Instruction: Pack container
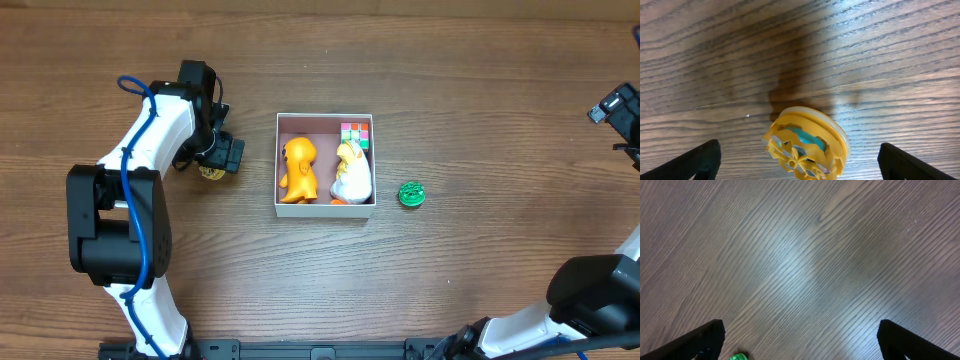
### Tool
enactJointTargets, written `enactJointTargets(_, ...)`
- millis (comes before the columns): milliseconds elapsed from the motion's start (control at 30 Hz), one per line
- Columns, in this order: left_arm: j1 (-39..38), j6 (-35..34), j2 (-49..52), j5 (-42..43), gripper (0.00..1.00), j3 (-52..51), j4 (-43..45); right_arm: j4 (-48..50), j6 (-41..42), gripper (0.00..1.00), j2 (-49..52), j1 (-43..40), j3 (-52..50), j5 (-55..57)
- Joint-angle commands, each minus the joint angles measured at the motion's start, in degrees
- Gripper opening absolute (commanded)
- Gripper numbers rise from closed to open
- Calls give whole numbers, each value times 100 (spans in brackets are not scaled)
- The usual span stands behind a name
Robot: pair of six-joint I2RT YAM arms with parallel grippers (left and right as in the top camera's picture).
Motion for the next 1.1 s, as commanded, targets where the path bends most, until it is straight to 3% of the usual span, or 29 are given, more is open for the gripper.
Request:
enactJointTargets(0,17,63,87,131,100,-72,-20,20,24,100,-26,-7,9,33)
enactJointTargets(1067,17,-433,535,256,100,-72,164,20,24,100,-26,-7,9,33)
